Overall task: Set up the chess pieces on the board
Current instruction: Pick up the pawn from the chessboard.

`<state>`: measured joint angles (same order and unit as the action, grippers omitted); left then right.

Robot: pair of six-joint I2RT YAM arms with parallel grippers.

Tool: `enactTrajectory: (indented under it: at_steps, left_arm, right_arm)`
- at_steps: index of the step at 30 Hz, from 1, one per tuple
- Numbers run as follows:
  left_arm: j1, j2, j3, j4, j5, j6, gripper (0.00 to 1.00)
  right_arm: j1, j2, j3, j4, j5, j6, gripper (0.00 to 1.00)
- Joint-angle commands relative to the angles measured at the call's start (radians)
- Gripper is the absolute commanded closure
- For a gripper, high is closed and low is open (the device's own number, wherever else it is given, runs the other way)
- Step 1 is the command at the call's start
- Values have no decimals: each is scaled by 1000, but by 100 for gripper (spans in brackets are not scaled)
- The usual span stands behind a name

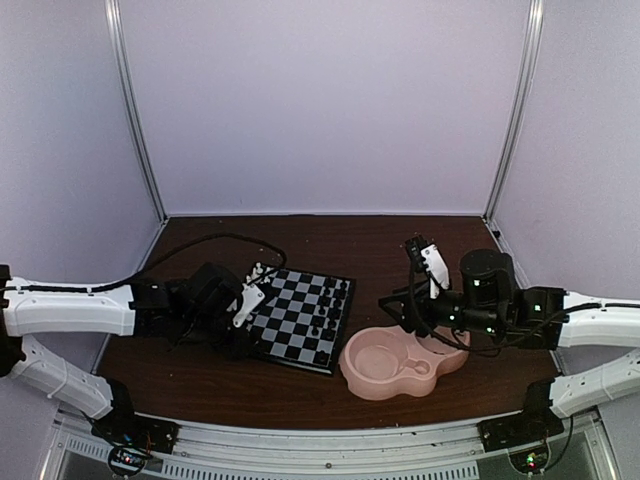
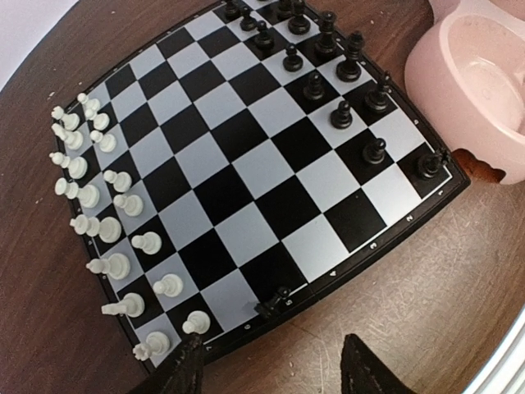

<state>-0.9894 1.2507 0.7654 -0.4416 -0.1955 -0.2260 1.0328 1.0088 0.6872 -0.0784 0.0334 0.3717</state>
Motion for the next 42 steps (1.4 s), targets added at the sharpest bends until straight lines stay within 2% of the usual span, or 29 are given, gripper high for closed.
enactTrajectory:
  at_steps: [1, 4, 12, 18, 24, 28, 34, 42]
  left_arm:
    - [-3, 68, 46, 38, 74, 64, 42]
    - [-2, 89, 42, 47, 96, 87, 41]
    - [-3, 163, 99, 28, 42, 136, 41]
    - [-1, 269, 209, -65, 44, 135, 44]
    - [25, 320, 249, -116, 219, 210, 44]
    - [70, 316, 250, -147, 271, 216, 44]
    - [87, 341, 239, -172, 212, 272, 45]
    - [94, 402, 262, -191, 213, 295, 46]
  right_arm:
    - [8, -19, 31, 9, -24, 12, 55]
    - [9, -38, 23, 0, -26, 10, 55]
    - [10, -109, -9, -26, -16, 6, 55]
    - [10, -150, -26, -44, -2, 1, 55]
    - [10, -152, -27, -48, -2, -2, 55]
    - [11, -152, -20, -57, -16, -2, 54]
    - [10, -176, -20, -71, -6, -4, 54]
    - [10, -212, -19, -109, 8, -4, 54]
